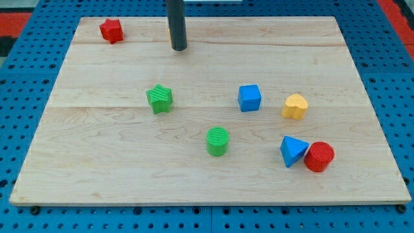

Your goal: Move the yellow hexagon to the top center

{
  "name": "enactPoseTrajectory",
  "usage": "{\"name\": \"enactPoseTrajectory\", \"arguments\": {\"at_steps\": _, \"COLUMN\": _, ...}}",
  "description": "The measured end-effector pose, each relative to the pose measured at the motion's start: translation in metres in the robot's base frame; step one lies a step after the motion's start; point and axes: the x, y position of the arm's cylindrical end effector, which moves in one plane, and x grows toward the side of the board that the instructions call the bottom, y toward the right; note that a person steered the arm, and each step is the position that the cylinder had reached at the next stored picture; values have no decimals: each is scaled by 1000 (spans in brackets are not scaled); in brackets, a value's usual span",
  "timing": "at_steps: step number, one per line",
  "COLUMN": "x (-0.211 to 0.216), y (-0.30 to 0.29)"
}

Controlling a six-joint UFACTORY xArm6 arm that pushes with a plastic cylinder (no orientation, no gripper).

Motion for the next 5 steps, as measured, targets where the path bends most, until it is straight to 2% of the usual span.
{"name": "enactPoseTrajectory", "arguments": {"at_steps": 1, "x": -4, "y": -23}}
{"name": "enactPoseTrajectory", "arguments": {"at_steps": 2, "x": -5, "y": -87}}
{"name": "enactPoseTrajectory", "arguments": {"at_steps": 3, "x": -16, "y": -82}}
{"name": "enactPoseTrajectory", "arguments": {"at_steps": 5, "x": -34, "y": -36}}
